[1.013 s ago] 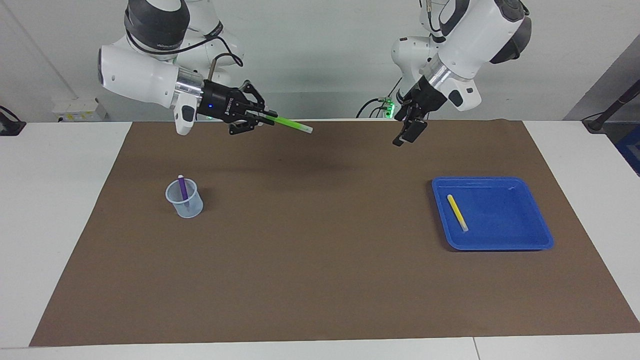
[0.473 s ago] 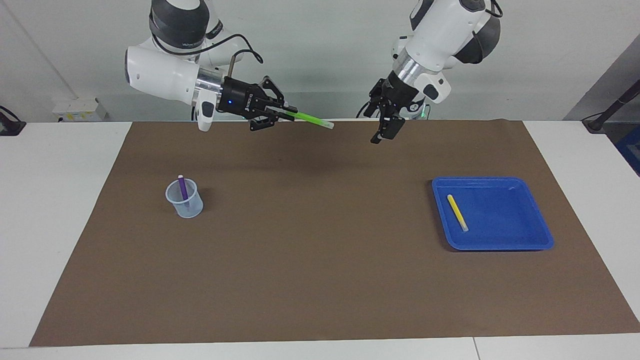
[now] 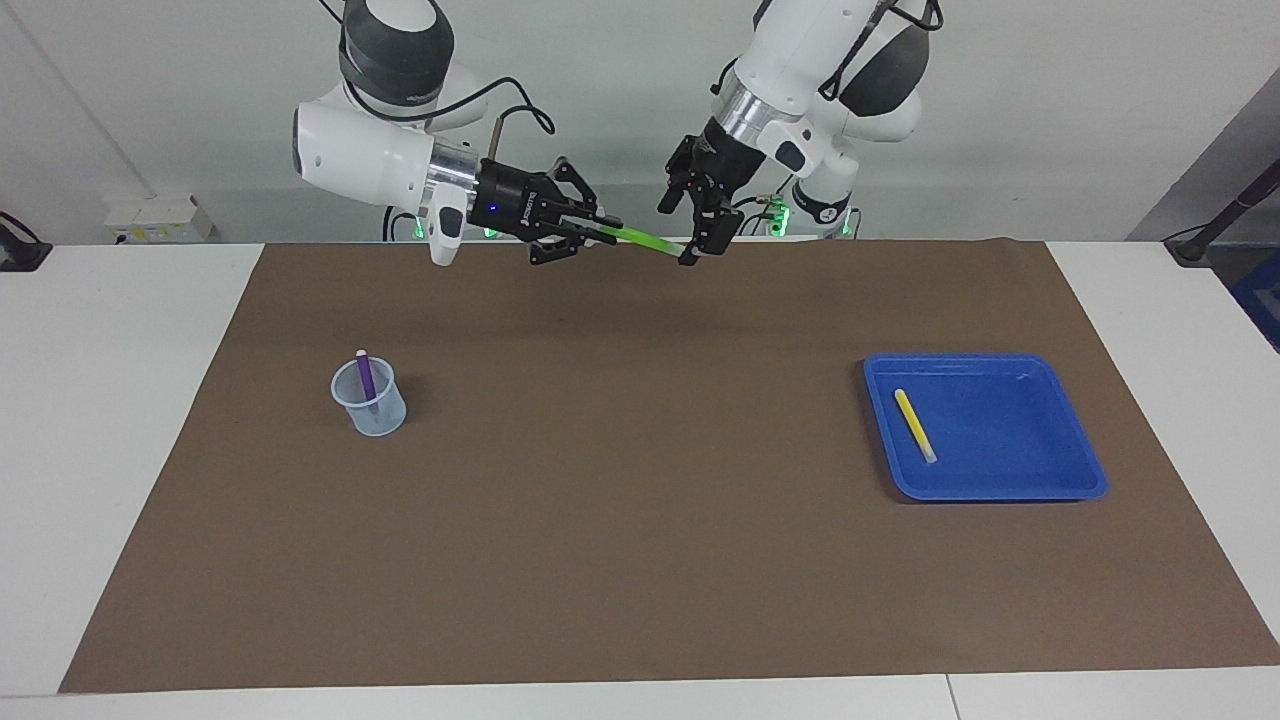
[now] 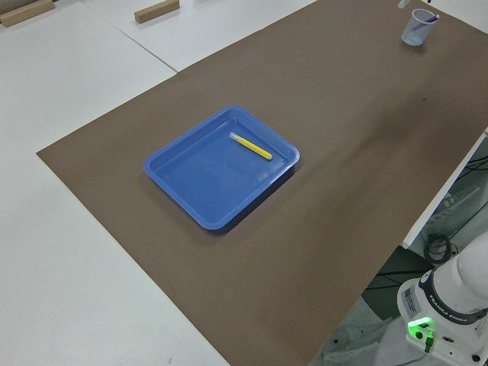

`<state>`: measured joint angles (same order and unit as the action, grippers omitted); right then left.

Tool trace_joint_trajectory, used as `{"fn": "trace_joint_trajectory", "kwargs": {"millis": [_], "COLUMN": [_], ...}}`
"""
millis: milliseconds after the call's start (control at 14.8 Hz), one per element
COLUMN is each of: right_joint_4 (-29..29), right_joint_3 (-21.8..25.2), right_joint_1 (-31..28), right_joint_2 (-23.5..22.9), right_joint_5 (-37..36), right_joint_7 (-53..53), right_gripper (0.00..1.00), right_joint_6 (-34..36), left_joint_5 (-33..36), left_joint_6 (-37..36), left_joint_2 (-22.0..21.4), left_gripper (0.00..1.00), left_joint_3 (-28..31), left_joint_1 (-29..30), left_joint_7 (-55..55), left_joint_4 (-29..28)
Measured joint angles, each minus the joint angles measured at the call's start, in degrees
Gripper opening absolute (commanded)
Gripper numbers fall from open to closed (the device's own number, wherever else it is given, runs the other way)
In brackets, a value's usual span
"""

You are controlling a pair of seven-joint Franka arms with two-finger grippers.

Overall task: Right arm passes pens to left for tray arrangement
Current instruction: 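Carry the green pen toward the left gripper while the left gripper approaches, then close the left gripper on the green pen held by the right gripper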

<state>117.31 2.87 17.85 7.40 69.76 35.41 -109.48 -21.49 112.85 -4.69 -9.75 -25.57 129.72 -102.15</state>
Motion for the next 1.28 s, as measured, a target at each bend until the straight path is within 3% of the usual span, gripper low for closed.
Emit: {"fn": "trace_joint_trajectory", "kwargs": {"millis": [338, 811, 1148, 1283], "right_joint_4": [0.00, 0.00, 0.00, 0.00], "right_joint_3": [0.12, 0.13, 0.12, 0.12], "right_joint_1": [-0.01, -0.01, -0.01, -0.01], "right_joint_2": [0.00, 0.00, 0.00, 0.00], "right_joint_5": [0.15, 0.17, 0.42, 0.98], "right_joint_7": [0.01, 0.07, 0.37, 0.59], "right_gripper": [0.00, 0.00, 0.00, 0.00], "right_joint_6": [0.00, -0.03, -0.03, -0.03], "left_joint_5": [0.02, 2.01, 2.46, 2.48], "left_joint_6": [1.23, 6.26, 7.43, 7.44], "left_joint_2": [0.00, 0.00, -0.01, -0.01], "left_gripper": [0.98, 0.85, 0.56, 0.53], "left_joint_3": [-0.04, -0.25, -0.27, -0.25], "left_joint_1": [-1.16, -3.84, -4.74, -4.74], "left_joint_7": [1.74, 2.97, 3.79, 3.85], "left_joint_4": [-0.13, -1.13, -2.07, -2.07]}}
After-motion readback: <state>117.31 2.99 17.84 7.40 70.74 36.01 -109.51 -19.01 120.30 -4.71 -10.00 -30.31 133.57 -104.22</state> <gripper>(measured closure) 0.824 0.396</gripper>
